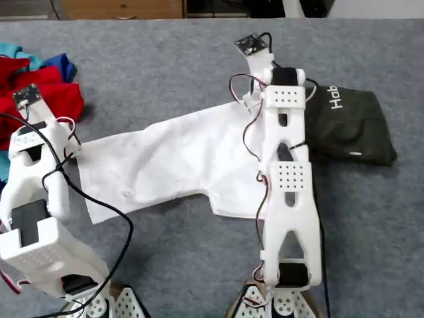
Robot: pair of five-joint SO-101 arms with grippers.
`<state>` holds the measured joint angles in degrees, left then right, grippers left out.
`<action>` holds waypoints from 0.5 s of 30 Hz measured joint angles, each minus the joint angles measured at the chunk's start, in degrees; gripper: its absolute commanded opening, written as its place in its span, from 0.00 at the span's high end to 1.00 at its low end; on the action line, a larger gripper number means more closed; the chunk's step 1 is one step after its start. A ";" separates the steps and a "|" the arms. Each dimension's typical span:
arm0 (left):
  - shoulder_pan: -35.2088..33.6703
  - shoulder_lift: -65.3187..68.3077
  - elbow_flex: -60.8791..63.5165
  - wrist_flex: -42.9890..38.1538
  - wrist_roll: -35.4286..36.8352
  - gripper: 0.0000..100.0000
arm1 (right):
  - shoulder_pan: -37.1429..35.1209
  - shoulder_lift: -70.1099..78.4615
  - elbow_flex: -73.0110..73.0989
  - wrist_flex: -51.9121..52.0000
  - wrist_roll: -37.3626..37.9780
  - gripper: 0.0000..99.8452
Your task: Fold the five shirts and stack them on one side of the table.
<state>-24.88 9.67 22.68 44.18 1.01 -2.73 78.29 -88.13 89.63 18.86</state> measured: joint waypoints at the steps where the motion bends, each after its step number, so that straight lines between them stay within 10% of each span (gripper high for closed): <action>1: -0.09 0.00 0.00 0.00 0.00 0.98 | 0.18 0.09 0.00 0.00 0.00 1.00; 15: 5.01 -4.31 -13.63 18.73 0.79 0.98 | -1.41 -3.87 -4.57 4.40 0.00 1.00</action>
<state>-19.87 5.36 9.05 62.90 1.80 -4.13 74.42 -92.70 94.02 18.86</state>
